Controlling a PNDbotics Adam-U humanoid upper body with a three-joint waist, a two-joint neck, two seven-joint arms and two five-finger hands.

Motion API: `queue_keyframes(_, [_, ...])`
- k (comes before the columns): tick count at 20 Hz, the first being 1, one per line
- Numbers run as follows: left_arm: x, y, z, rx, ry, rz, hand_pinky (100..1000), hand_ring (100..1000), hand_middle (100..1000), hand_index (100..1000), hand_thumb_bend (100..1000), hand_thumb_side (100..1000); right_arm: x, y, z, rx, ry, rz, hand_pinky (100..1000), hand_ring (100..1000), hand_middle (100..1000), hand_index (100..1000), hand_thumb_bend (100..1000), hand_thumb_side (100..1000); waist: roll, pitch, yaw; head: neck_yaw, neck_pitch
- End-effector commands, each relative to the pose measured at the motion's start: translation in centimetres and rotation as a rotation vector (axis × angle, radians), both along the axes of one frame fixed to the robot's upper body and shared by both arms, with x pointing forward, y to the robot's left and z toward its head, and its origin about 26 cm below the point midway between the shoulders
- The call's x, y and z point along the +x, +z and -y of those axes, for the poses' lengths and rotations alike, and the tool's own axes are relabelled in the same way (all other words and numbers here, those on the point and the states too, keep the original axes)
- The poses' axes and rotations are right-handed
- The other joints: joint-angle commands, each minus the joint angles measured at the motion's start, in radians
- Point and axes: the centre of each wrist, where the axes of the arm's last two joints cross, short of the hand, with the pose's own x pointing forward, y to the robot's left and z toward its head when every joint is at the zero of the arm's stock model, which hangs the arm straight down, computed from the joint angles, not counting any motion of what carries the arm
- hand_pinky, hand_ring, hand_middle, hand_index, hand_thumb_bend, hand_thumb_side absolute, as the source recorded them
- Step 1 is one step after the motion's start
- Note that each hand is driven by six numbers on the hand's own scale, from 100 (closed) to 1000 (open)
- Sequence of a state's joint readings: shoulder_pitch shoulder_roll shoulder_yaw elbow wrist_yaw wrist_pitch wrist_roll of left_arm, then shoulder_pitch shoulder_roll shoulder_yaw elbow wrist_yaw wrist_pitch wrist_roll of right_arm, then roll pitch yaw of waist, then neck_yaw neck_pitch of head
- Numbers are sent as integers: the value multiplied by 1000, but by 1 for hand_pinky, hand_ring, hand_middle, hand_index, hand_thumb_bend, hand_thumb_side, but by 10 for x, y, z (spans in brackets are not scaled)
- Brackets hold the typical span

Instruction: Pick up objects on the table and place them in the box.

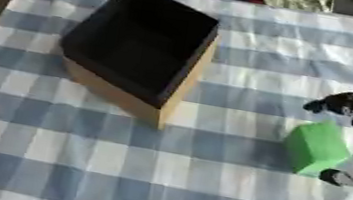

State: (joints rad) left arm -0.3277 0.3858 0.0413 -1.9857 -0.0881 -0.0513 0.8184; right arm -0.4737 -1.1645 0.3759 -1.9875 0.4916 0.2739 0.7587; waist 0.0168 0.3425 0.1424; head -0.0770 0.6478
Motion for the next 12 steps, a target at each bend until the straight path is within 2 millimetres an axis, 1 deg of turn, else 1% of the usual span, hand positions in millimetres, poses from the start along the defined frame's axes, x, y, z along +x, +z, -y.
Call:
queue_keyframes(1, [-2,8,-1,11,-3,27,625,688,567,720,189,377,-3,10,2,-34,-13,25,1000,1000,889,1000,503,204,0,-16,0,-1,-8])
queue_keyframes(4, [-2,8,0,10,-7,26,624,686,567,720,183,377,-3,11,2,-26,-25,24,1000,1000,882,1000,500,177,1,-15,-2,-2,-12])
queue_keyframes(5, [-2,8,0,10,-8,26,624,686,566,719,182,380,-3,11,1,-23,-28,24,1000,1000,876,1000,484,185,1,-14,-3,-3,-13])
queue_keyframes(10, [-2,7,0,8,-8,23,624,685,566,719,182,379,-2,11,-3,-12,-54,25,1000,1000,862,1000,489,188,4,-13,-1,-7,-16])
queue_keyframes(12, [-2,7,0,7,-9,21,624,684,566,719,180,380,-1,11,-5,-11,-57,24,1000,1000,852,996,474,193,4,-11,1,-8,-16])
